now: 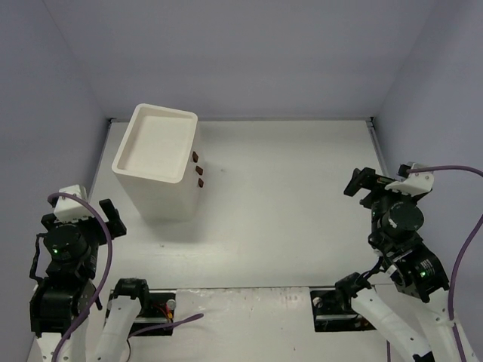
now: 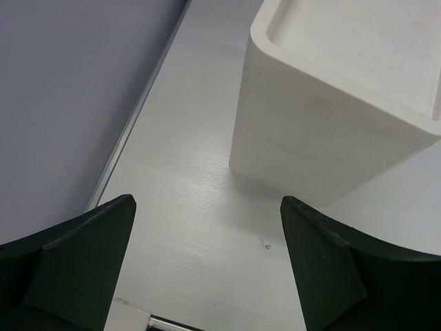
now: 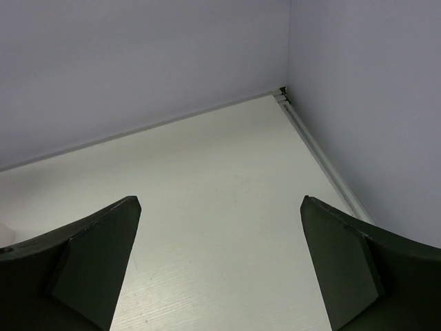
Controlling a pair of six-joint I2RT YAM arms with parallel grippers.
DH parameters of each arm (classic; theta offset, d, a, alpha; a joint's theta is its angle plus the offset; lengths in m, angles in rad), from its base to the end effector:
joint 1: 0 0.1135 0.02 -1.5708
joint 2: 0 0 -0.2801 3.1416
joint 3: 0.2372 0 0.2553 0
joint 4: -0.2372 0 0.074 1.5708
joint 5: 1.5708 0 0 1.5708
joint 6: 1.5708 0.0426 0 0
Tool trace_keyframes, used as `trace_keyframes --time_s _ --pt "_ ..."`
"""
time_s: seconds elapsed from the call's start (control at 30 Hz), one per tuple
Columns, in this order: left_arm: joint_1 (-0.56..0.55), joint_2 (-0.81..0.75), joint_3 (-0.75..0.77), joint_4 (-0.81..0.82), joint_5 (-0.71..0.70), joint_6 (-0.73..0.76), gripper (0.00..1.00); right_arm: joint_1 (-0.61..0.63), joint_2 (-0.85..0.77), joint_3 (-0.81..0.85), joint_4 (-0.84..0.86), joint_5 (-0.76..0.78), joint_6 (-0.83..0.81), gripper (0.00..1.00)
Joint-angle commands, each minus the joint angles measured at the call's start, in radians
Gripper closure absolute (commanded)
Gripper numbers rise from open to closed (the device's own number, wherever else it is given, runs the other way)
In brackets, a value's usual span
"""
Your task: Sort the eating utensils into containers
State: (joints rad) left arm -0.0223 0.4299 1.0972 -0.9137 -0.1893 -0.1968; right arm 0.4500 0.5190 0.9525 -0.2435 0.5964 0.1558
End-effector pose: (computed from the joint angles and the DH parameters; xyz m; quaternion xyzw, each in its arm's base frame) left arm 0.0357 0.0072 0.4027 -0.1263 0.7771 0.0072 0.6166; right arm 0.0861 0.0150 0.4317 0.1349 0.6354 0.0412 0.7592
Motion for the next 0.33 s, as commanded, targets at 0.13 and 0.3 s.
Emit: trace_keyframes --time_s 0.13,0.3 --pt "-0.002 0.062 0.001 0.050 -0.027 -0.033 0.16 0.046 0.006 0.024 0.049 0.018 0.002 0.00" --pt "-0.002 0.087 -0.003 0.053 -0.024 -0.038 0.16 0.062 0.009 0.026 0.047 0.000 0.002 0.00"
